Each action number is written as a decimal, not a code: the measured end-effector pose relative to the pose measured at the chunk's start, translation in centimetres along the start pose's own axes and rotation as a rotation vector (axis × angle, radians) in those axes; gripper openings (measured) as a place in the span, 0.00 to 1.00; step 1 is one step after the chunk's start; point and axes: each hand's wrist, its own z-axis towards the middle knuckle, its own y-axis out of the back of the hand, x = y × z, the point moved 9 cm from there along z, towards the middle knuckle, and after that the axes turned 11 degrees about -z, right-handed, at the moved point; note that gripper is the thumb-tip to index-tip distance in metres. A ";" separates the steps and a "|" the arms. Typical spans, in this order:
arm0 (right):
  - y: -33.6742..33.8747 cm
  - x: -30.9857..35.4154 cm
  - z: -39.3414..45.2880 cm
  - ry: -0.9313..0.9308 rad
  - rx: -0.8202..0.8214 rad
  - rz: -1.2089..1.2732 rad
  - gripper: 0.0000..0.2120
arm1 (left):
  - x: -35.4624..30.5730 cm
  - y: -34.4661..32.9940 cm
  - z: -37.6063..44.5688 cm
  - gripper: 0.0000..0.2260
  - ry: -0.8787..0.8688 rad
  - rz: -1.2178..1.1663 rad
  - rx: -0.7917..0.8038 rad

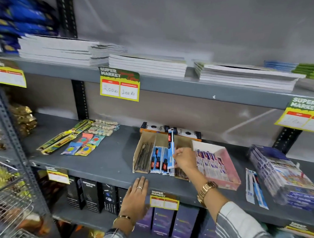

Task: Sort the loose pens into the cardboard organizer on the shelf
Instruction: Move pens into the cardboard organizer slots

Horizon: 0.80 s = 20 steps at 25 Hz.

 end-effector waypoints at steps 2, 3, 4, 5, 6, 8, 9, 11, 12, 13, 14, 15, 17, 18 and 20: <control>-2.0 2.1 0.9 0.065 0.020 -0.165 0.09 | 0.3 -0.3 0.0 0.37 -0.001 -0.002 -0.008; -2.9 2.8 1.1 0.080 0.028 -0.243 0.09 | 0.2 -0.4 0.1 0.38 0.000 -0.001 -0.016; -3.8 3.4 1.4 0.092 0.033 -0.312 0.10 | 0.3 -0.5 0.2 0.39 0.004 0.002 -0.017; -4.6 3.7 1.5 0.098 0.033 -0.362 0.11 | 0.3 -0.6 0.3 0.39 0.009 0.005 -0.016; -5.5 3.8 1.8 0.098 0.035 -0.408 0.12 | 0.5 -0.7 0.4 0.40 0.013 0.013 -0.013; -6.7 3.4 2.3 0.069 0.049 -0.439 0.13 | 0.6 -0.7 0.4 0.40 0.005 0.035 -0.003; -7.2 3.0 2.6 0.050 0.054 -0.429 0.12 | 0.7 -0.7 0.4 0.41 -0.001 0.042 0.002; -8.0 2.5 3.0 0.024 0.067 -0.423 0.11 | 0.8 -0.7 0.4 0.41 -0.007 0.042 0.006; -8.2 2.2 3.1 0.017 0.058 -0.429 0.11 | 0.8 -0.7 0.4 0.41 -0.009 0.042 0.004; -8.1 2.0 3.2 0.008 0.049 -0.431 0.12 | 0.8 -0.7 0.4 0.42 -0.013 0.044 0.004; -8.2 2.0 3.2 0.008 0.042 -0.436 0.12 | 0.9 -0.7 0.4 0.42 -0.014 0.045 0.006; -8.3 1.9 3.2 0.012 0.035 -0.443 0.12 | 1.0 -0.7 0.5 0.42 -0.013 0.045 0.009; -8.3 2.0 3.1 0.031 0.018 -0.463 0.12 | 1.1 -0.8 0.5 0.43 -0.015 0.048 0.020; -8.2 2.2 2.9 0.045 0.003 -0.474 0.12 | 1.1 -0.8 0.5 0.43 -0.017 0.051 0.023; -7.8 3.0 2.6 0.100 -0.053 -0.476 0.12 | 1.1 -0.8 0.4 0.43 -0.019 0.061 0.018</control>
